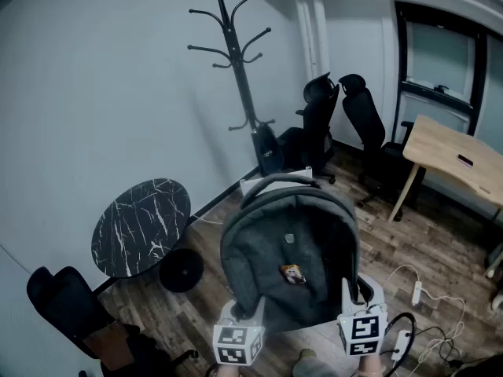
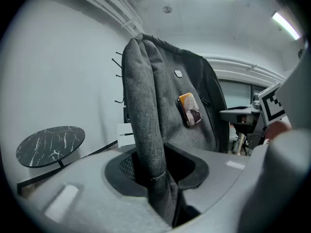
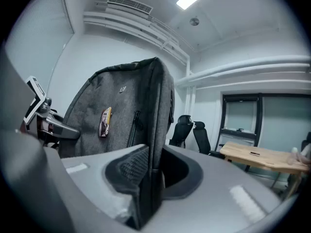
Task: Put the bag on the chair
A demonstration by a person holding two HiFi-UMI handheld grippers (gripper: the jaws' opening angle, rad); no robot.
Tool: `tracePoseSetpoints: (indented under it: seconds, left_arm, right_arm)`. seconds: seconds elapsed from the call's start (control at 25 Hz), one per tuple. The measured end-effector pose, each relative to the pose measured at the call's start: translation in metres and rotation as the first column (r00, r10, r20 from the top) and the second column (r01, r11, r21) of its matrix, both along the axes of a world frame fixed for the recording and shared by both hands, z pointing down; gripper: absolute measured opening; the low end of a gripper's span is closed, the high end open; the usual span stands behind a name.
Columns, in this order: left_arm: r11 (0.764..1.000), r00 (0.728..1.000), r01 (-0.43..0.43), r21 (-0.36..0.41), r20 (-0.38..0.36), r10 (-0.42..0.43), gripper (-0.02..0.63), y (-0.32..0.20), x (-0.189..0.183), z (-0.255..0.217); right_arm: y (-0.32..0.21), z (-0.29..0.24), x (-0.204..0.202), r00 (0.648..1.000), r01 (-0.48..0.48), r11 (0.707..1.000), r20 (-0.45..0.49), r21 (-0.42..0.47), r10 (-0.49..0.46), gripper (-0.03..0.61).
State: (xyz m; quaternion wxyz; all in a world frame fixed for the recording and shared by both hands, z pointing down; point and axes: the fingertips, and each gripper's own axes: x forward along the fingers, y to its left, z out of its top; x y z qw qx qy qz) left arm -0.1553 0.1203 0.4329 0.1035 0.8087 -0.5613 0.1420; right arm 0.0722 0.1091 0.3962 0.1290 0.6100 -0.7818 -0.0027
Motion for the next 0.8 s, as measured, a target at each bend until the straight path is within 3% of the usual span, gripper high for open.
tracePoseSetpoints:
  seconds: [0.4,0.8]
  left_arm:
    - [0.999,1.000,-0.017,0.046,-0.012,0.017,0.117,0.064,-0.024,-0.018]
    - [0.998,0.999,-0.035,0.046,-0.033,0.037,0.115,0.073,-0.027,-0.018]
  right_arm:
    - [0.067,-0.014,-0.024,1.000,-0.027,0.999,0.007,0.029,0.027,0.069]
    - [0.078,-0.015,-0.028,0.998,-0.055,0.998,-0.008,0.036,0.055,0.069]
